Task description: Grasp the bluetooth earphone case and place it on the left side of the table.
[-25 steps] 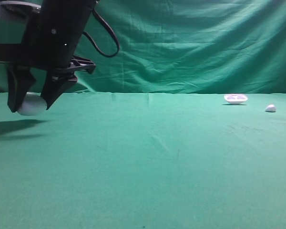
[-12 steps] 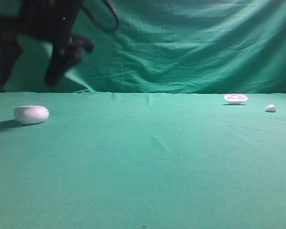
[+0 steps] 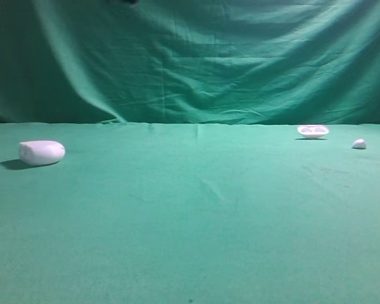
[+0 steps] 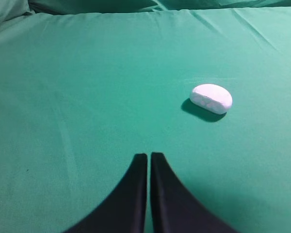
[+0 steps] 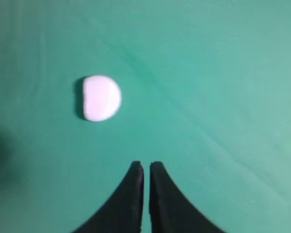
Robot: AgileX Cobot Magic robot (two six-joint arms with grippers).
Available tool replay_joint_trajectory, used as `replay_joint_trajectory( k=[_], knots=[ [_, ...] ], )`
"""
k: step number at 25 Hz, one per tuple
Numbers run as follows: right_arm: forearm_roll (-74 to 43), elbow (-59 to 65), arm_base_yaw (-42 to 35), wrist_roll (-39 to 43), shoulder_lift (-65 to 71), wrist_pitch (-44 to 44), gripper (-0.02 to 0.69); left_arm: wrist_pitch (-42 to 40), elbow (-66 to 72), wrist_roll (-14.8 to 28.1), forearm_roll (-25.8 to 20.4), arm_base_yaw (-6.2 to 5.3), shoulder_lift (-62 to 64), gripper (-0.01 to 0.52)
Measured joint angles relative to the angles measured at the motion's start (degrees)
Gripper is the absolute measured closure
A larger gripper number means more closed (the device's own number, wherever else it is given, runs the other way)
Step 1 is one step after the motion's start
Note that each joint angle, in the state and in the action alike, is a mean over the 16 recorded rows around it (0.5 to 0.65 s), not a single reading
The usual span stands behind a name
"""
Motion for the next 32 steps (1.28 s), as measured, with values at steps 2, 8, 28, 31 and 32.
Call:
replay_joint_trajectory(
  k=[2, 8, 28, 31, 32],
  knots=[
    [-0.43, 5.96, -1.4, 0.1, -5.34, -1.36, 0.665, 0.0, 0.0, 0.0, 0.0, 0.0, 0.0, 0.514],
    [-1.42, 25.22, -4.03, 0.13, -22.64, -8.54, 0.665, 0.0, 0.0, 0.0, 0.0, 0.0, 0.0, 0.514],
    [0.15, 59.57, -5.89, -1.37, -65.19, -19.9, 0.665, 0.0, 0.0, 0.0, 0.0, 0.0, 0.0, 0.514],
    [0.46, 62.37, -8.02, -2.6, -68.93, -20.93, 0.665, 0.0, 0.0, 0.0, 0.0, 0.0, 0.0, 0.514],
    [0.56, 63.61, -9.02, -3.03, -70.23, -21.86, 0.665, 0.0, 0.0, 0.0, 0.0, 0.0, 0.0, 0.514]
  ],
)
